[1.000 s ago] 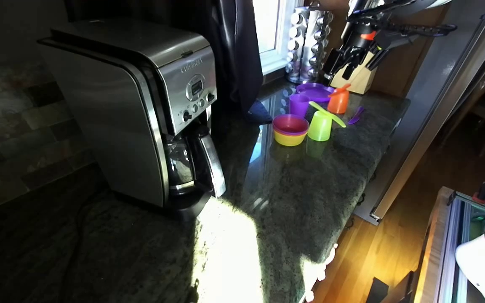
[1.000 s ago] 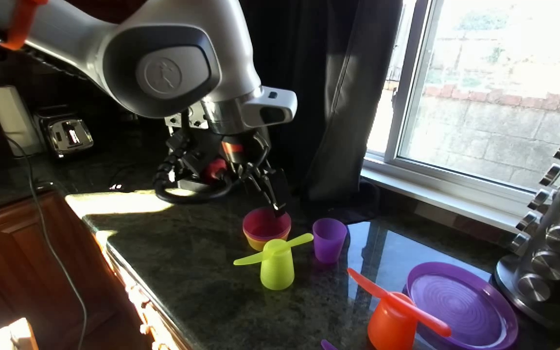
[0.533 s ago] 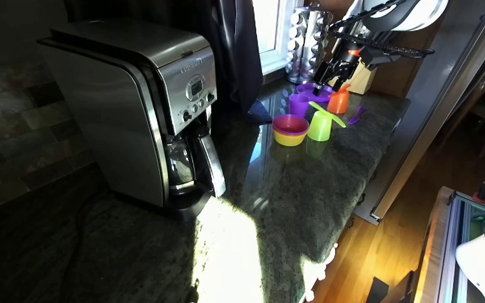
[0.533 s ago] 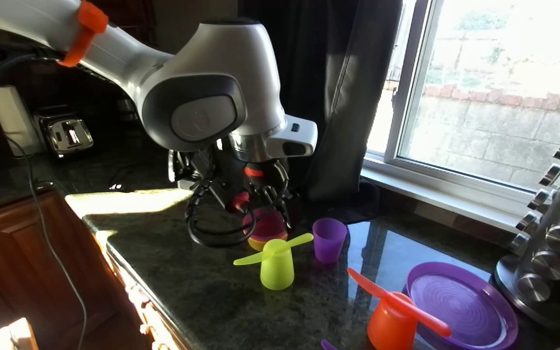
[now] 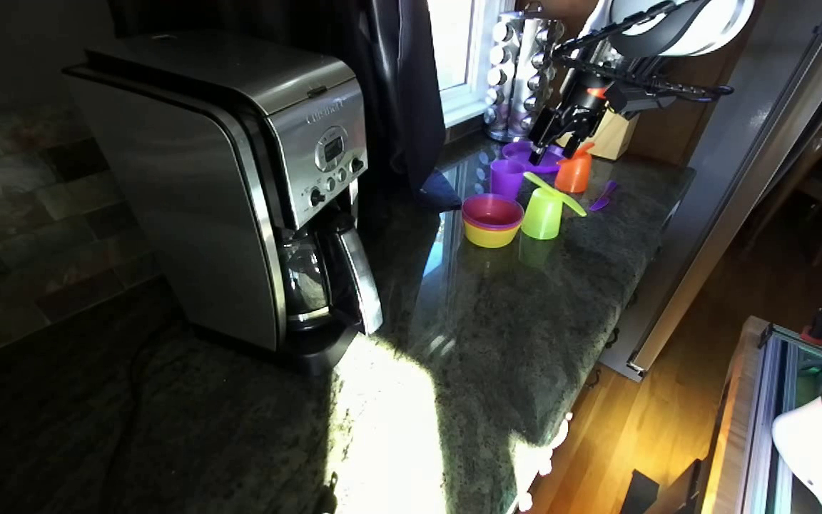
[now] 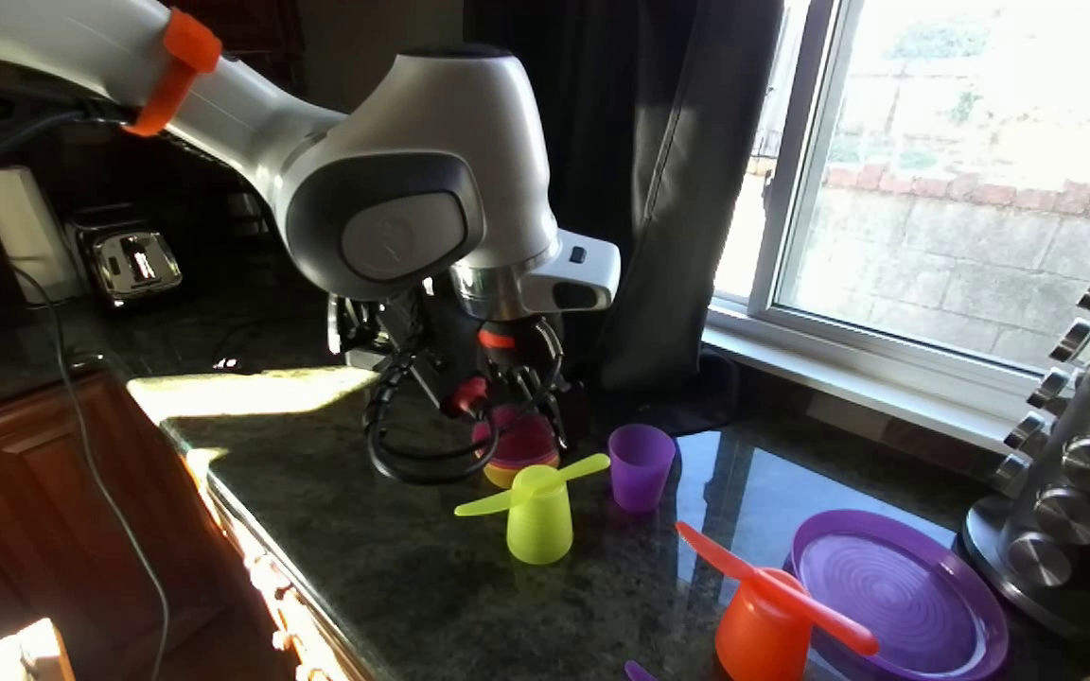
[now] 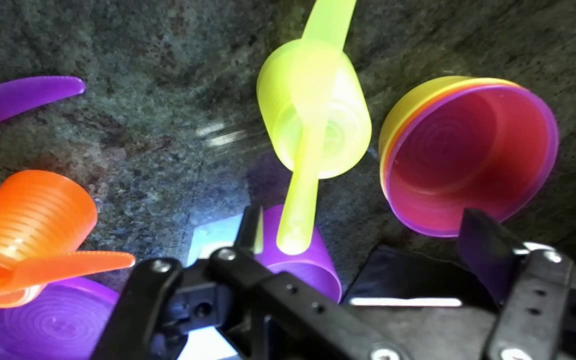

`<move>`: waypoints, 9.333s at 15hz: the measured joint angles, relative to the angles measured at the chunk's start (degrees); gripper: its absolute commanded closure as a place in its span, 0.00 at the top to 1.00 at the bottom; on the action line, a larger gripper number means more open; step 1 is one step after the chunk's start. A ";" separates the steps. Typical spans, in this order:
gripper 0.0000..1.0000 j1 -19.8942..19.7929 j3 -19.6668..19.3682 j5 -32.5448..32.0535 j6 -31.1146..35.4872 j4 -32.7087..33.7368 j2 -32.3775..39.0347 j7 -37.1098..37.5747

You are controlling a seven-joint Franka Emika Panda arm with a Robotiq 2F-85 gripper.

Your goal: Remove the yellow knife from the top of the yellow cup then place the cup upside down.

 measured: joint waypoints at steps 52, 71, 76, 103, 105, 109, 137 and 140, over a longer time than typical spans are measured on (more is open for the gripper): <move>0.06 -6.51 -3.41 0.45 5.32 -9.95 -6.89 5.09; 0.55 -5.06 -7.51 7.45 15.76 -7.34 11.63 -8.86; 0.92 -5.24 -6.86 7.45 15.82 -4.77 14.93 -8.65; 1.00 -5.15 -2.99 9.56 4.24 0.78 11.86 24.35; 1.00 -5.15 -2.86 11.28 4.17 1.21 12.02 25.12; 1.00 -5.15 -2.43 16.64 0.21 2.77 13.09 25.35; 0.52 -5.46 -2.08 27.48 -12.89 14.24 25.21 25.31; 0.28 -5.76 -2.09 27.48 -13.65 14.65 25.27 25.30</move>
